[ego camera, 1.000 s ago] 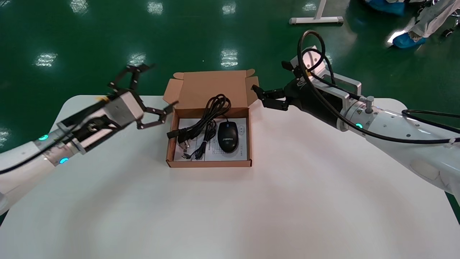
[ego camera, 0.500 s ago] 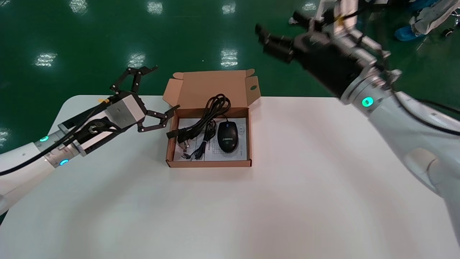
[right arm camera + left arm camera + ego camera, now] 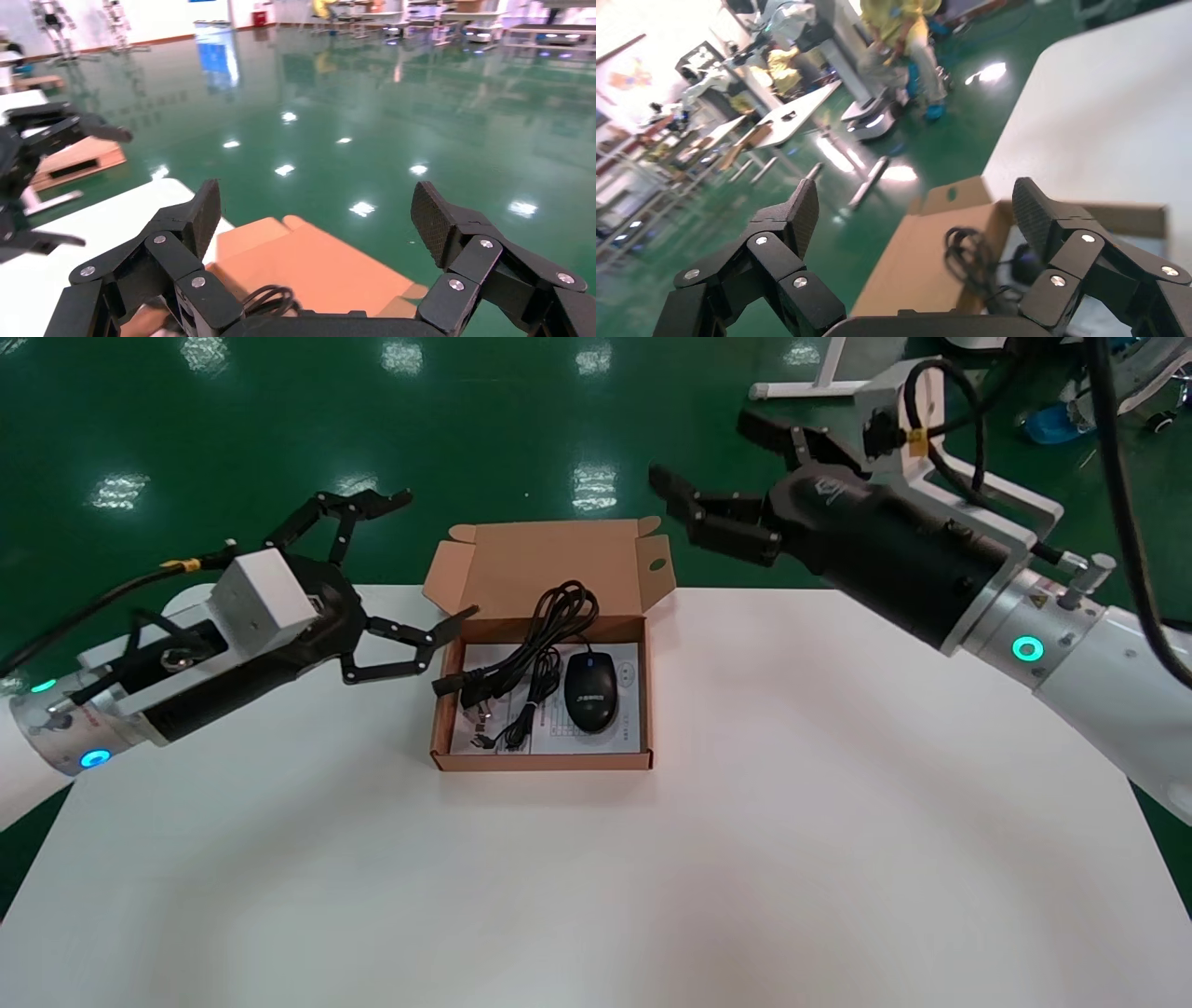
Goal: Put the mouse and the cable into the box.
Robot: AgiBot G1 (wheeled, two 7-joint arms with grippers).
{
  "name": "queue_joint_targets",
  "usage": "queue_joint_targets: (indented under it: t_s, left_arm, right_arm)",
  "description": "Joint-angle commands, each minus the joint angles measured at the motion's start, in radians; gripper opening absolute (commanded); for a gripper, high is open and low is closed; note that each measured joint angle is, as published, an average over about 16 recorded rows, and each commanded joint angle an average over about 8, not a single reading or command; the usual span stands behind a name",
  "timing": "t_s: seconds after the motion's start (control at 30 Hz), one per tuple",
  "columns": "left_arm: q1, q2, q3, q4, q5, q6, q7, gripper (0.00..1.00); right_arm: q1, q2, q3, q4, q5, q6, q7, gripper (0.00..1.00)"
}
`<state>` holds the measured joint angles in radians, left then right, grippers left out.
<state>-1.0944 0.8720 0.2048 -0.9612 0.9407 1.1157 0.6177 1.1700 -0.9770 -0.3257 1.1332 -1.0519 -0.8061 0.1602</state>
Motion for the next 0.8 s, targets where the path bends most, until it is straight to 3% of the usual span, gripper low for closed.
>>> queue_joint_targets:
  t_s: [0.03, 0.8]
  left_arm:
    - [0.001, -0.013, 0.004, -0.016, -0.01, 0.019, -0.039, 1.0]
    - [0.011, -0.144, 0.041, -0.178, -0.116, 0.21, -0.445, 1.0]
  right_arm:
    - [-0.005, 0.018, 0.002, 0.007, 0.015, -0.033, 0.001, 1.0]
    - [-0.052, 0.197, 0.025, 0.081, 0.173, -0.372, 0.015, 1.0]
